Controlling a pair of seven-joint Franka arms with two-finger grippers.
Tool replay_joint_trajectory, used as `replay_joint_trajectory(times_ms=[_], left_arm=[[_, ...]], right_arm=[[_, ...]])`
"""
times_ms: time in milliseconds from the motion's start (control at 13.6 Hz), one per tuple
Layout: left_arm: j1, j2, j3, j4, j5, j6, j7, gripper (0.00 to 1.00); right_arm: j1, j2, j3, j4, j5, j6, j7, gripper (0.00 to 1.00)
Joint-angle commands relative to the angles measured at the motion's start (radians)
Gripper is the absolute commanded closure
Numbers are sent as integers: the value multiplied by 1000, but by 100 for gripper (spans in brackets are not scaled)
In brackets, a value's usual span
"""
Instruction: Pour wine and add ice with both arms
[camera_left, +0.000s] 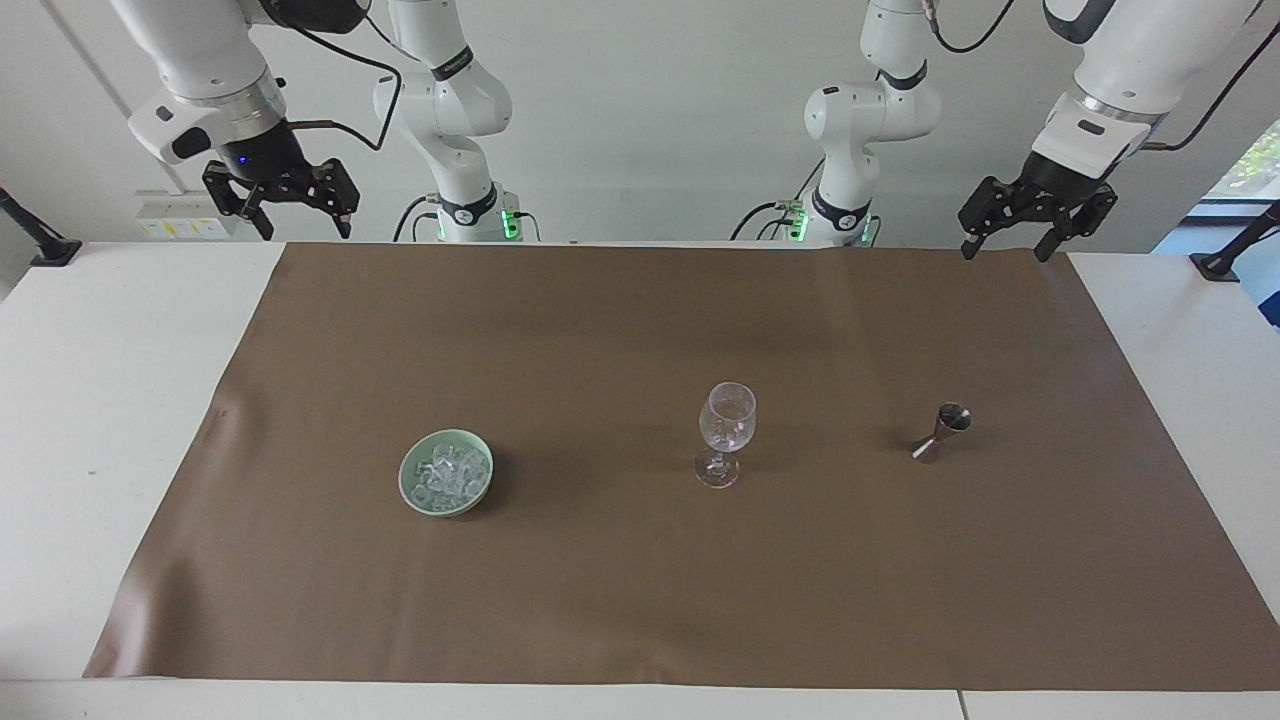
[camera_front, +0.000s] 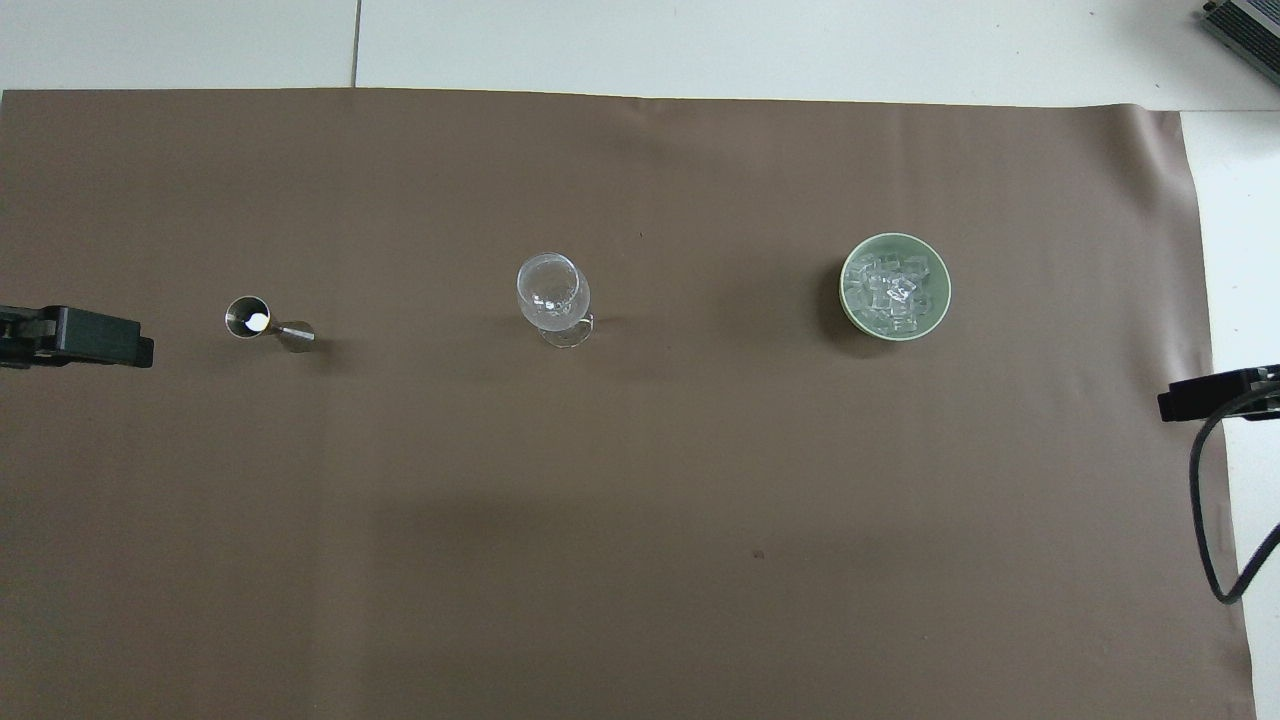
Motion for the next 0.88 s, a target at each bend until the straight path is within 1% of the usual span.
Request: replay_joint_trajectory(times_ms=[0,441,808], left_arm=[[-5,-10,6,-10,-7,-1,1,0],[-5,-12,4,2,-8,-12,-8,0],[6,-15,6,-7,-8,5,-2,0]], right_arm=[[-10,-5,3,-3,17,10,-18,0],[-10,-5,5,-3,17,10,-18,0],[-10,-4,5,-3,17,10,-18,0]])
